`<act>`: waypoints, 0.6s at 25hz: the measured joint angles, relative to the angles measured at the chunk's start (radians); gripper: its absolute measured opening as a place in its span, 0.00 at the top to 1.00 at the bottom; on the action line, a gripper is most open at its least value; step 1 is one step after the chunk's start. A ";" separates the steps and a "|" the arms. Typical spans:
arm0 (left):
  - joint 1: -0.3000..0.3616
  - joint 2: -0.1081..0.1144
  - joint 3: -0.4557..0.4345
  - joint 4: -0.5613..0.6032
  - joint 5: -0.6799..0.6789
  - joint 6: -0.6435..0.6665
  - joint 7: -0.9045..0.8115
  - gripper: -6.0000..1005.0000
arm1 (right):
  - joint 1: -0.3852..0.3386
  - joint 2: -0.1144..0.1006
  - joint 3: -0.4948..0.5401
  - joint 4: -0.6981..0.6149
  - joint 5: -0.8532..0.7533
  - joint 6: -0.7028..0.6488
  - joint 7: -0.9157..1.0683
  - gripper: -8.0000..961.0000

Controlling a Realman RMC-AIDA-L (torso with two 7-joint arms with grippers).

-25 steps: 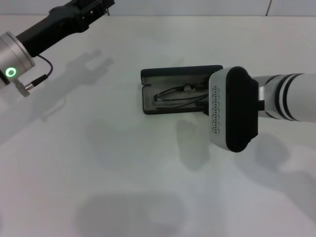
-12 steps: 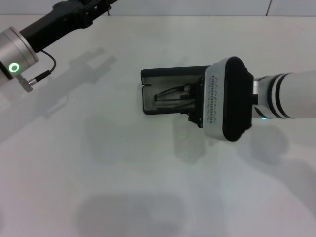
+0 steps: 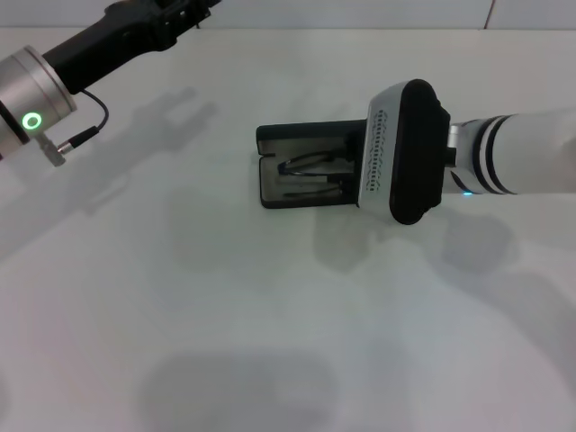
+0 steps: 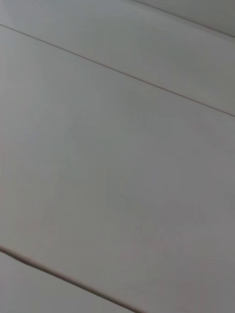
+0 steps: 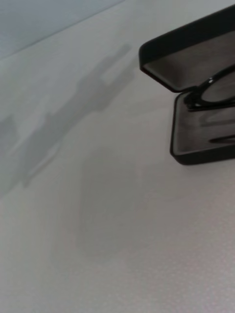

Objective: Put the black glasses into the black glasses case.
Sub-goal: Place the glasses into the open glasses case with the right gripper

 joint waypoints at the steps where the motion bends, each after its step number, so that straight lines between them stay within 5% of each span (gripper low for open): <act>1: 0.002 0.000 0.000 0.000 0.000 0.000 0.000 0.40 | -0.002 0.000 -0.005 -0.004 0.000 0.005 0.000 0.66; 8: 0.006 0.002 0.000 0.000 0.000 0.000 0.000 0.39 | -0.076 -0.001 -0.019 -0.106 -0.003 -0.015 -0.003 0.65; 15: 0.007 0.008 0.000 0.000 0.000 0.000 0.000 0.39 | -0.208 -0.006 0.092 -0.251 0.133 -0.242 -0.116 0.64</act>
